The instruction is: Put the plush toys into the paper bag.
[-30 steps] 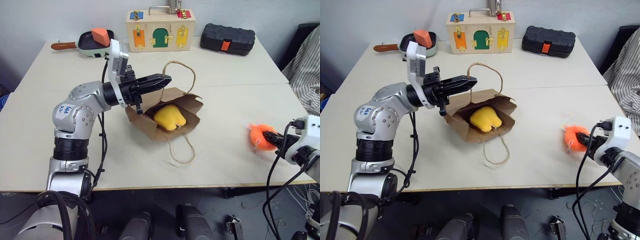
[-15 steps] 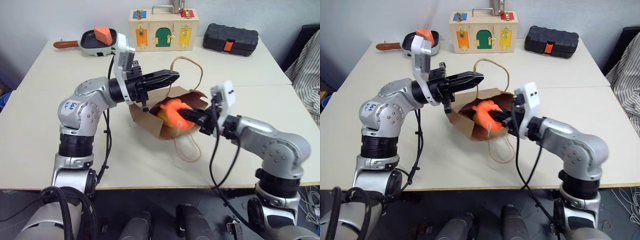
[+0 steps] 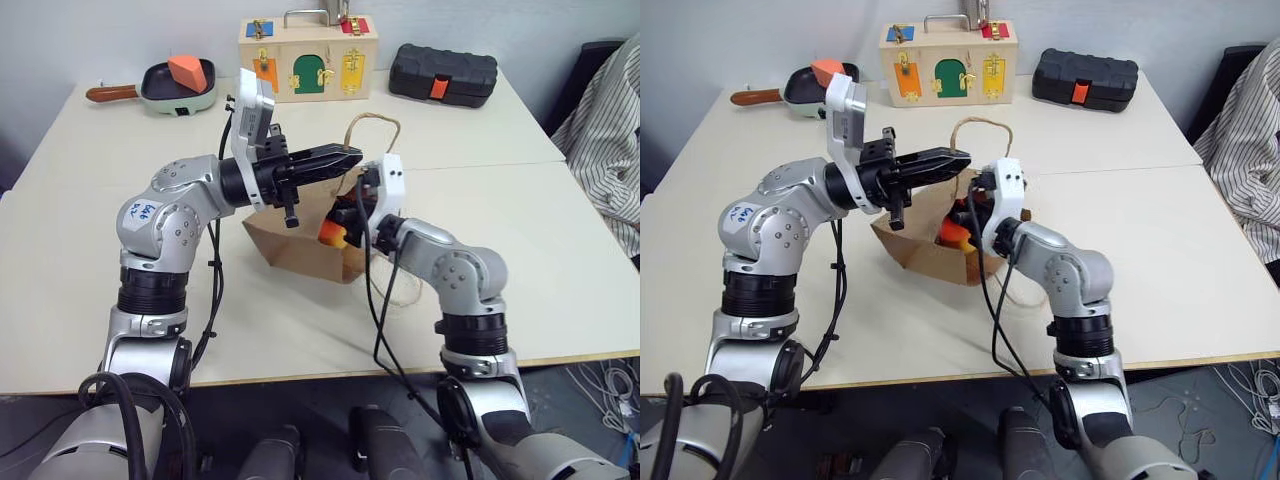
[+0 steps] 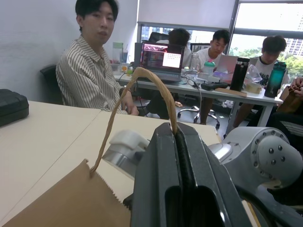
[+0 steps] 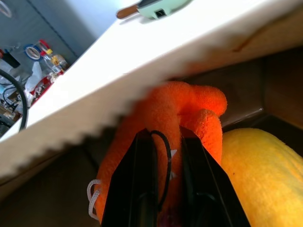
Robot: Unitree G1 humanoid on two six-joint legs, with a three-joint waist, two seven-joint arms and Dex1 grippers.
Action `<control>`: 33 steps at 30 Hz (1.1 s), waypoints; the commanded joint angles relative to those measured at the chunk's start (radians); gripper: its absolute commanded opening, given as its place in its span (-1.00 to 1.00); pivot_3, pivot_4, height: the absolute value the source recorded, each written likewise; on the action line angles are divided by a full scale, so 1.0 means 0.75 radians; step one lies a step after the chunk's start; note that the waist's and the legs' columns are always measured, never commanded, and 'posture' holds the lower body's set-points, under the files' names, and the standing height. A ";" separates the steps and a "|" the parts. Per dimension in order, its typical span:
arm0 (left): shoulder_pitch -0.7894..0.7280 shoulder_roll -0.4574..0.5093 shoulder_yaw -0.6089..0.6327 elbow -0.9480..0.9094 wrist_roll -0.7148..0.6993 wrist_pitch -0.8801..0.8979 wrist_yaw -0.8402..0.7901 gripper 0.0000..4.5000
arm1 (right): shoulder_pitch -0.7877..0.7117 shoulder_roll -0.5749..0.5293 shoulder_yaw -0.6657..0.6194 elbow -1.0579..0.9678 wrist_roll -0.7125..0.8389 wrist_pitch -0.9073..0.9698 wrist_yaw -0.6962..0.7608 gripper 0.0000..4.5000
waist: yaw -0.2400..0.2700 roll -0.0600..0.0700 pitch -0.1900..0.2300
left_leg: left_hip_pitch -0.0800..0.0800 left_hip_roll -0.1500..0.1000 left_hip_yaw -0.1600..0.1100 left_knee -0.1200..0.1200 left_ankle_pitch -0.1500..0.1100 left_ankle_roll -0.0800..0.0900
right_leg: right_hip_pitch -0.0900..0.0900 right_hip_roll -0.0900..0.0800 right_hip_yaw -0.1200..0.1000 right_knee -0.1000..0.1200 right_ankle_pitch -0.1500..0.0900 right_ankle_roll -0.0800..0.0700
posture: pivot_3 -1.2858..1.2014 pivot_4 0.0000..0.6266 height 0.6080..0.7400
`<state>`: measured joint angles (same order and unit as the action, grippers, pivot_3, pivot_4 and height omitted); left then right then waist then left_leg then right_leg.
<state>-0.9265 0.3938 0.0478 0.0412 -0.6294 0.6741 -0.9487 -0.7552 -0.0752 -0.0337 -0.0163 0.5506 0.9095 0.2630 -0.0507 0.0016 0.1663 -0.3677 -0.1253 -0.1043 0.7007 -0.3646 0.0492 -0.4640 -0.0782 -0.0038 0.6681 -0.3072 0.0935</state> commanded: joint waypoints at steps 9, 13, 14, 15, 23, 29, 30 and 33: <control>0.014 0.020 0.032 -0.041 -0.015 -0.038 0.004 -1.00 | 0.169 -0.233 -0.032 -0.374 0.167 0.058 0.255 0.75 | 0.000 0.000 0.000 | -0.001 0.000 -0.001 0.001 0.000 0.000 | 0.000 0.000 0.000 0.000 0.000 0.000 | 0.03 -0.52 1.00; 0.011 0.020 0.033 -0.032 -0.012 -0.047 0.004 -1.00 | 0.308 -0.449 -0.165 -0.600 0.349 0.208 0.326 0.98 | 0.011 0.000 0.000 | -0.001 0.000 -0.001 -0.001 0.000 0.000 | 0.001 0.000 0.000 -0.002 0.000 0.000 | 0.03 -0.52 1.00; 0.013 0.021 0.034 -0.034 -0.013 -0.047 0.005 -1.00 | 0.338 -0.493 -0.218 -0.642 0.403 0.249 0.322 0.98 | 0.020 0.000 0.000 | -0.002 0.000 -0.001 -0.001 0.000 0.000 | 0.001 0.000 0.000 -0.004 0.000 0.000 | 0.03 -0.52 1.00; 0.012 0.020 0.034 -0.028 -0.012 -0.052 0.003 -1.00 | 0.382 -0.545 -0.298 -0.682 0.471 0.302 0.304 0.98 | 0.024 0.000 0.000 | -0.002 0.000 -0.001 -0.002 0.000 0.000 | 0.001 0.000 0.001 -0.006 0.000 0.000 | 0.03 -0.52 1.00; 0.018 0.008 0.032 -0.023 -0.014 -0.066 0.001 -1.00 | 0.810 -0.670 -0.694 -0.818 0.865 0.564 0.025 0.98 | 0.052 0.000 0.000 | -0.002 0.000 0.001 -0.001 0.000 0.000 | 0.003 0.000 0.002 -0.006 0.000 0.000 | 0.03 -0.52 1.00; 0.009 -0.003 0.021 -0.008 -0.007 -0.073 -0.010 -1.00 | 1.034 -0.499 -0.673 -0.723 1.100 0.503 -0.323 0.98 | 0.064 -0.001 0.000 | 0.001 0.000 0.004 -0.001 0.000 0.000 | 0.003 0.000 0.006 -0.007 0.000 0.000 | 0.03 -0.52 1.00; 0.006 -0.003 0.020 -0.004 -0.006 -0.073 -0.011 -1.00 | 1.053 -0.481 -0.651 -0.713 1.129 0.487 -0.362 0.98 | 0.064 -0.001 0.000 | 0.001 0.000 0.004 -0.001 0.000 0.000 | 0.003 0.000 0.007 -0.007 0.000 0.000 | 0.03 -0.52 1.00; -0.002 -0.002 0.019 -0.001 -0.006 -0.071 -0.014 -1.00 | 1.070 -0.439 -0.595 -0.662 1.265 0.411 -0.477 0.98 | 0.063 -0.001 0.000 | 0.002 0.000 0.004 -0.001 0.000 0.000 | 0.003 0.000 0.007 -0.008 0.000 0.000 | 0.03 -0.52 1.00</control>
<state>-0.9035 0.3926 0.0582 0.0542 -0.6272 0.6396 -0.9539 0.0470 -0.4232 -0.5012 -0.5259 1.4211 1.2595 -0.0506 -0.0033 0.0012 0.1663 -0.3663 -0.1256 -0.1010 0.6997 -0.3646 0.0495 -0.4618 -0.0779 0.0015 0.6625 -0.3072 0.0936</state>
